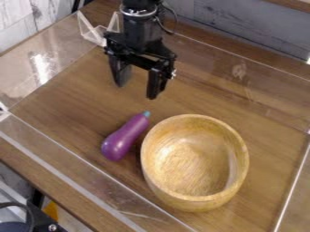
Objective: Remove the purple eggplant from inside the brown bowl and put it on the table
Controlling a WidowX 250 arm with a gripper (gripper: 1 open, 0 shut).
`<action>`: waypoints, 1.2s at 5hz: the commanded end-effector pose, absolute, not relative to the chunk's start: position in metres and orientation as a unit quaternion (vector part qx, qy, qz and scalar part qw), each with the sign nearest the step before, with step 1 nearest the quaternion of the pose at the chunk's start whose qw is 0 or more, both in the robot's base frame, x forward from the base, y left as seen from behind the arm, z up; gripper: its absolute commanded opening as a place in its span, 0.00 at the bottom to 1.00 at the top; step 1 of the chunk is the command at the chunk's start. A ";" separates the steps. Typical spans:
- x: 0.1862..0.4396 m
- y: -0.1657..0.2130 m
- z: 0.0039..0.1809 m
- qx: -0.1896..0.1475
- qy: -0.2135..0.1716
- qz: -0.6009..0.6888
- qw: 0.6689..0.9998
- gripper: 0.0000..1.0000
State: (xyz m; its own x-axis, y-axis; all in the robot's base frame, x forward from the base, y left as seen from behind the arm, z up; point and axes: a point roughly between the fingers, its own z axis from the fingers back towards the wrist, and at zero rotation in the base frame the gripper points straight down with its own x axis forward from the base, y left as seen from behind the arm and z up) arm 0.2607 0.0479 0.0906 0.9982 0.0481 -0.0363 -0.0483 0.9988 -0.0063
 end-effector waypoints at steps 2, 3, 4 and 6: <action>0.270 0.051 0.113 0.003 -0.029 0.024 0.999 1.00; 0.270 0.051 0.113 0.004 -0.029 0.023 0.999 1.00; 0.270 0.050 0.113 0.005 -0.030 0.022 0.999 1.00; 0.269 0.047 0.112 0.008 -0.029 0.017 0.999 1.00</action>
